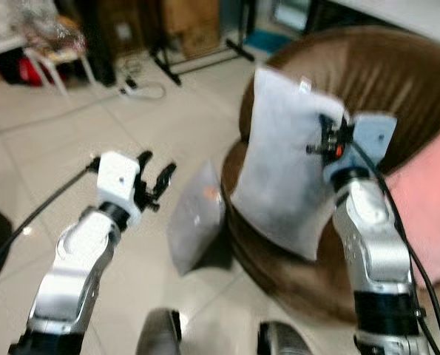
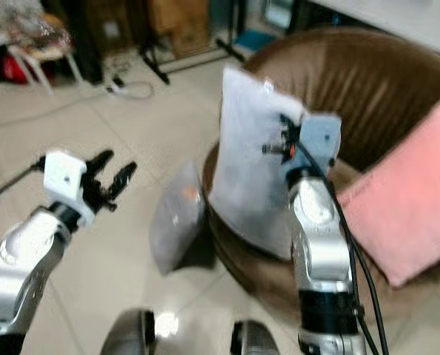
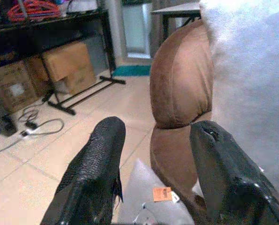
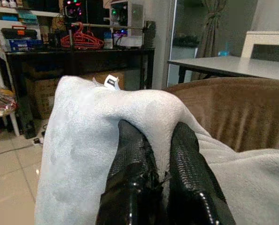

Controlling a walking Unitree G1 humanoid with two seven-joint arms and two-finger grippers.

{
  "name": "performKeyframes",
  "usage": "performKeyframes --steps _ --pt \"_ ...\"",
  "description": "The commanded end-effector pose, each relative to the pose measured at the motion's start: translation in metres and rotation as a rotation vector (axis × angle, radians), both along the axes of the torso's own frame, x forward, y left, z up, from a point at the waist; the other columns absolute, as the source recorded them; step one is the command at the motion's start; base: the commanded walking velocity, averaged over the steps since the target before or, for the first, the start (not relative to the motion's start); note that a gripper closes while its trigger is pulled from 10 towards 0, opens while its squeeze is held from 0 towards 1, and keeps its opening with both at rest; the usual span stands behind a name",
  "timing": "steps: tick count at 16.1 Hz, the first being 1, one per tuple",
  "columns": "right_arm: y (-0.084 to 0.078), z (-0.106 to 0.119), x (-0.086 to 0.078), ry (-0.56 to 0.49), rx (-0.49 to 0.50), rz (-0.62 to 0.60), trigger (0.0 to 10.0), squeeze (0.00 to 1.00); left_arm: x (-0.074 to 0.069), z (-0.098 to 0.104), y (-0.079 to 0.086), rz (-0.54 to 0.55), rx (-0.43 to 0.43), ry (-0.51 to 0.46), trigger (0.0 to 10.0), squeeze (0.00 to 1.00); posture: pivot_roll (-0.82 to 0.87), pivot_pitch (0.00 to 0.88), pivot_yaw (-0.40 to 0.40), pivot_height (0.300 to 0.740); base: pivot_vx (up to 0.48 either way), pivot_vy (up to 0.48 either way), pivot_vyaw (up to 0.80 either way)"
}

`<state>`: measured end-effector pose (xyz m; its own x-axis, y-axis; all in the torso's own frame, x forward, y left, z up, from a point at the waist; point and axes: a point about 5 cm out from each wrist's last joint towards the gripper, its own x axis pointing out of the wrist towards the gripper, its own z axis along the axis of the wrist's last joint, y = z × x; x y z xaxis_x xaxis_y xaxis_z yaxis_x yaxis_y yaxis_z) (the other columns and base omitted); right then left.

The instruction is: Move the pillow to the sofa from floor

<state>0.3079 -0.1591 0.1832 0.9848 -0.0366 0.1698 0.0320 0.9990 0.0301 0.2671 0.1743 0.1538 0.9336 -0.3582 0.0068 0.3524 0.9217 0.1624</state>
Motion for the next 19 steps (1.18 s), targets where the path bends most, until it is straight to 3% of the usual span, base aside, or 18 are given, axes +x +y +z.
performKeyframes --steps 1,5,10,17,19 --pt "-0.007 0.005 -0.003 -0.033 0.001 -0.043 10.0 0.0 -0.005 -0.006 0.0 0.011 0.02 0.023 10.0 0.0 -0.03 0.0 -0.025 0.726 0.0 0.0 0.0" --pt "-0.016 -0.013 -0.015 0.051 0.034 -0.066 10.0 0.0 -0.016 -0.017 0.003 0.122 0.041 0.016 10.0 0.0 -0.06 0.0 -0.006 0.74 0.0 0.0 0.0" --pt "-0.013 -0.027 -0.029 0.129 0.132 -0.05 10.0 0.0 -0.018 -0.021 -0.007 0.129 0.061 -0.006 10.0 0.0 -0.09 0.0 0.042 0.74 0.0 0.0 0.0" --pt "-0.01 -0.031 -0.035 0.16 0.122 -0.051 10.0 0.0 -0.016 -0.02 -0.007 0.164 0.063 -0.02 10.0 0.0 -0.09 0.0 0.047 0.74 0.0 0.0 -0.8" --pt "-0.005 -0.028 -0.034 0.145 0.141 -0.003 10.0 0.0 -0.018 -0.02 -0.007 0.162 0.064 -0.024 10.0 0.0 -0.08 0.0 0.042 0.74 0.0 0.0 -0.8"
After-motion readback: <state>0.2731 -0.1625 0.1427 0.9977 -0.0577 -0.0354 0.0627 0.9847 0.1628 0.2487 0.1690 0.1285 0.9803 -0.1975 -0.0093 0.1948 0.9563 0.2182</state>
